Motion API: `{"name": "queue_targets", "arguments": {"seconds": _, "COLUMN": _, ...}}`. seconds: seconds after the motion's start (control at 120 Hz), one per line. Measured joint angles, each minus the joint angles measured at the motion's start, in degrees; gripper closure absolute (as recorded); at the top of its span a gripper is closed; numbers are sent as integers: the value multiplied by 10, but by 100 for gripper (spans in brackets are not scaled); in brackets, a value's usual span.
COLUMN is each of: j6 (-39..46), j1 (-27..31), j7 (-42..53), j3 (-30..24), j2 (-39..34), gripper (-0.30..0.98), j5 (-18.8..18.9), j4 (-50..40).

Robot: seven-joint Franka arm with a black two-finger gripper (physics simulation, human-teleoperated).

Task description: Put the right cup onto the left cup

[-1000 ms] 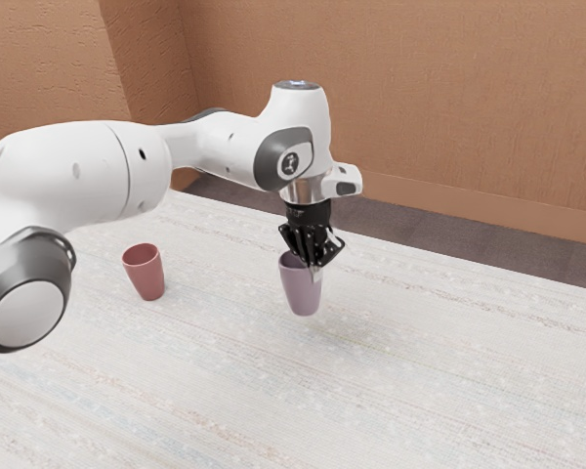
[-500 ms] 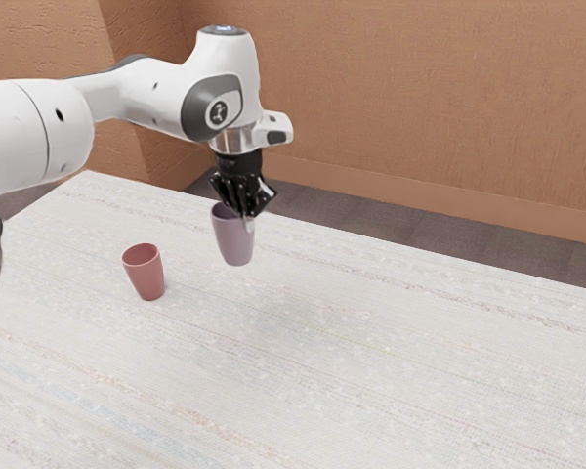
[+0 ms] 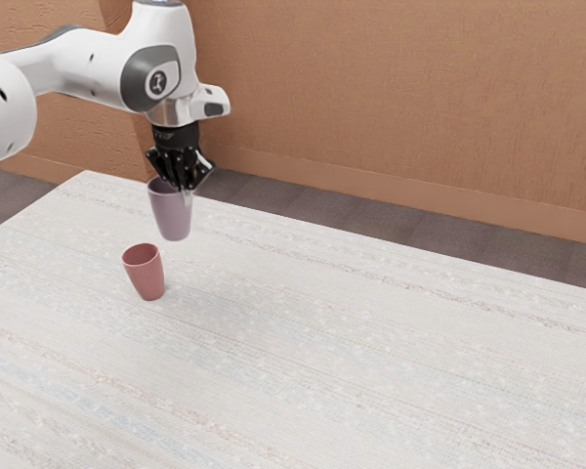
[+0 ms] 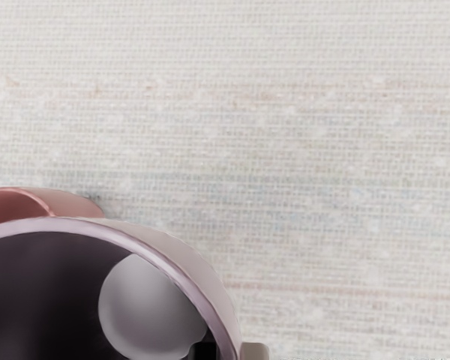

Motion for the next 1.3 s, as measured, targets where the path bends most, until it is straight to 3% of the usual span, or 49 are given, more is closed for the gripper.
{"name": "queue_targets", "arguments": {"seconds": 0.583, "j6": 3, "j1": 91, "j7": 19, "j3": -8, "j2": 14, "gripper": 79, "j5": -11, "j4": -1}}
{"name": "queue_targets", "arguments": {"seconds": 1.3, "j6": 55, "j1": 137, "j7": 84, "j3": -9, "j2": 72, "gripper": 79, "j5": -58, "j4": 3}}
